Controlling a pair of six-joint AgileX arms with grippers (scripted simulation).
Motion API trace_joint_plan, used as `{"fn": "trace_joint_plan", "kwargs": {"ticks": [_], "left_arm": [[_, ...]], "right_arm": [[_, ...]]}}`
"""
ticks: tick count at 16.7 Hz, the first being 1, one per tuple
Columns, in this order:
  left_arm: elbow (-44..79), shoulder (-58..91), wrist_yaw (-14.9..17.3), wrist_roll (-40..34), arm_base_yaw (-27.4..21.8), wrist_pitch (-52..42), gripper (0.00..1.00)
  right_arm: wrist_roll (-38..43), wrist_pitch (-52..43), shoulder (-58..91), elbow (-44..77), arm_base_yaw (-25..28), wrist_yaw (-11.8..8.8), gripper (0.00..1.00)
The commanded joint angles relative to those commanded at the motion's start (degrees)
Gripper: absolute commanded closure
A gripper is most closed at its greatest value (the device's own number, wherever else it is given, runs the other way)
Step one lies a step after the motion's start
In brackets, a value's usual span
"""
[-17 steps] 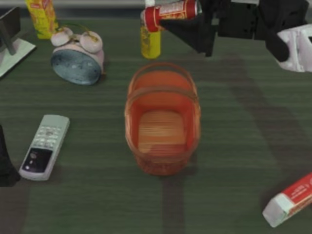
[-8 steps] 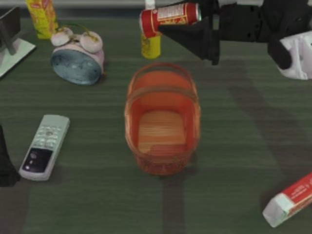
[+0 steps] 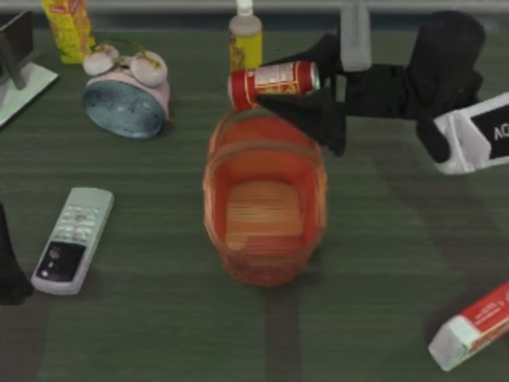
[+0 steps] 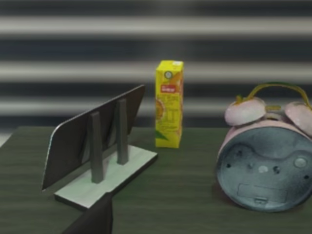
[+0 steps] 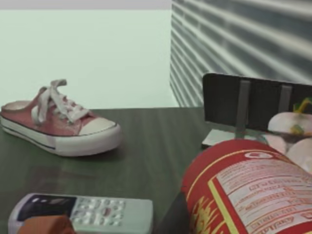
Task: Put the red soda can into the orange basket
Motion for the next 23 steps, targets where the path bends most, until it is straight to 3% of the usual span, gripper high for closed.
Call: {"fn": "trace_joint_plan", "kwargs": {"ticks": [7,20,23], "left_arm": [[0.0,0.0,0.0,0.0,0.0,0.0,0.0],[0.0,0.0,0.0,0.0,0.0,0.0,0.0],[0.0,0.0,0.0,0.0,0.0,0.0,0.0]], "right_arm": [[0.0,3.9,3.1,-1.5,0.1,0.1,1.0],[0.0,3.9,3.1,-1.5,0.1,0.1,0.02],[0.0,3.9,3.1,-1.5,0.1,0.1,0.0]]}}
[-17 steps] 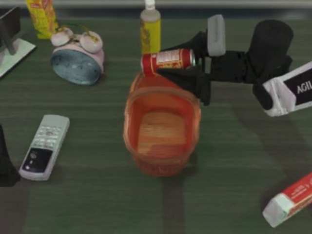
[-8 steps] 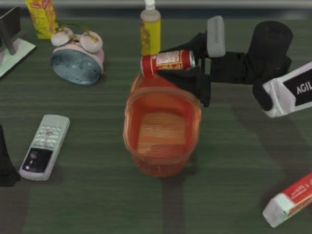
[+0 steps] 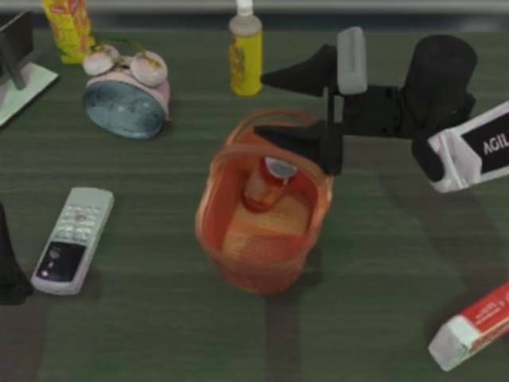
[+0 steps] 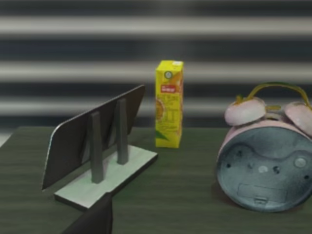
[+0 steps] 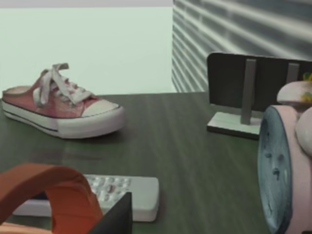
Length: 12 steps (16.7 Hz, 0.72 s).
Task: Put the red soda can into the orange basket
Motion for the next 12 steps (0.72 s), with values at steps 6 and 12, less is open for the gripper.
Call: {"fn": "trace_joint_plan", "kwargs": {"ticks": [6,12], "left_arm": [[0.0,0.0,0.0,0.0,0.0,0.0,0.0],[8.1,7.8,1.4,4.2,-3.7,-6.7,0.0]], "right_arm": [[0.0,0.0,-0.1,0.0,-0.3,0.0,0.0],[-0.2,-3.7,-6.6,-5.1,-1.3,3.5,0.0]]}}
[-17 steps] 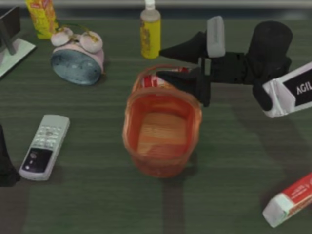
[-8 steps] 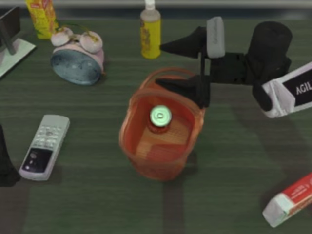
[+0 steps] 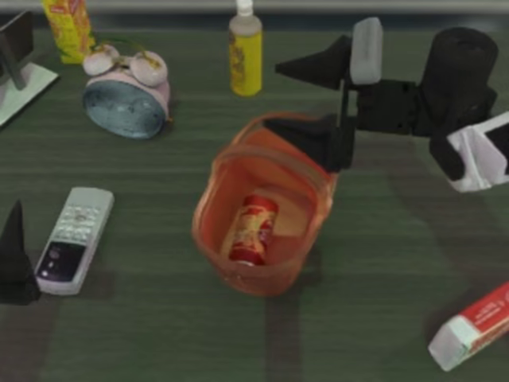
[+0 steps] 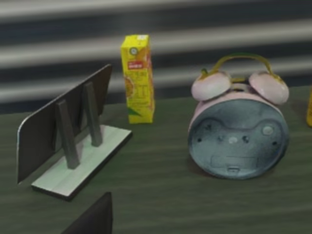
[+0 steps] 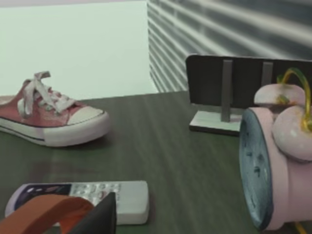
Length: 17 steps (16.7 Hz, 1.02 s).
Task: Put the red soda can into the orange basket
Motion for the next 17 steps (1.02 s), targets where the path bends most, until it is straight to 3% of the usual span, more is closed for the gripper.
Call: {"fn": "trace_joint_plan", "kwargs": {"ticks": [5,17], "left_arm": [[19.6,19.3,1.5,9.9,-7.0,-15.9,0.0],[87.2,85.8,1.1,43.8,-25.9,-63.1,0.0]], "right_arm": [[-0.3,-9.2,-17.3,-12.0,-3.0,9.3,0.0],[-1.2,-41.0,-83.7,-48.7,-12.6,42.0,0.0]]}}
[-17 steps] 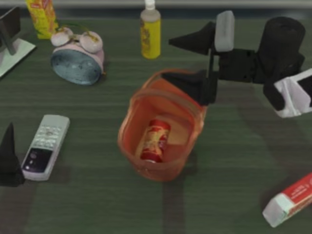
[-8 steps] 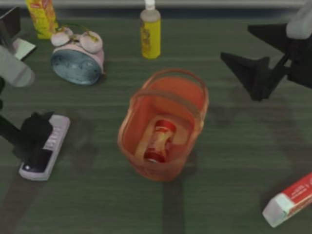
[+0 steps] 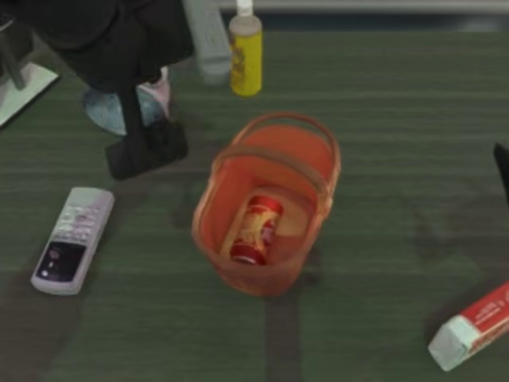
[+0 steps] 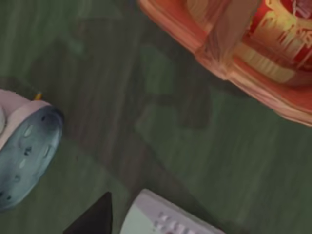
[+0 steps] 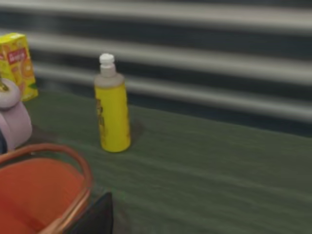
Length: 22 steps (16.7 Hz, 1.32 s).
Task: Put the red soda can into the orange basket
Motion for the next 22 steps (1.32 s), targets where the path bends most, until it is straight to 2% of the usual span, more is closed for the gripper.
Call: {"fn": "trace_joint_plan", "kwargs": {"ticks": [3,5,7,9,12,18,22], "left_arm": [[15.9,15.2,-0.6,7.9,-3.9,-9.3,0.0],[25.1,24.0,-1.1,12.5,-6.1,-14.4,0.0],[32.6,31.2,-1.5,16.2,-7.8,-18.4,0.0],[38.1,36.5,-1.9,18.9,-9.0,-21.3,0.0],[42.0,40.4,-2.2,20.9,-9.8,-23.4,0.0],[41.7,40.4,-2.2,20.9,-9.6,-23.1,0.0],[37.1,39.2,-2.2,21.0,-9.8,-19.6,0.0]], "right_arm": [[-0.1,-6.9,-16.0,-7.1,-1.9,7.2,0.0],[-0.2,-10.6,-25.1,-10.8,-2.9,11.2,0.0],[-0.3,-13.6,-32.4,-13.7,-3.7,14.4,0.0],[-0.3,-15.8,-37.6,-15.7,-4.2,16.7,0.0],[-0.4,-17.3,-41.2,-17.1,-4.6,18.3,0.0],[-0.4,-17.3,-41.2,-17.1,-4.6,18.3,0.0],[-0.4,-17.3,-41.2,-17.1,-4.6,18.3,0.0]]}}
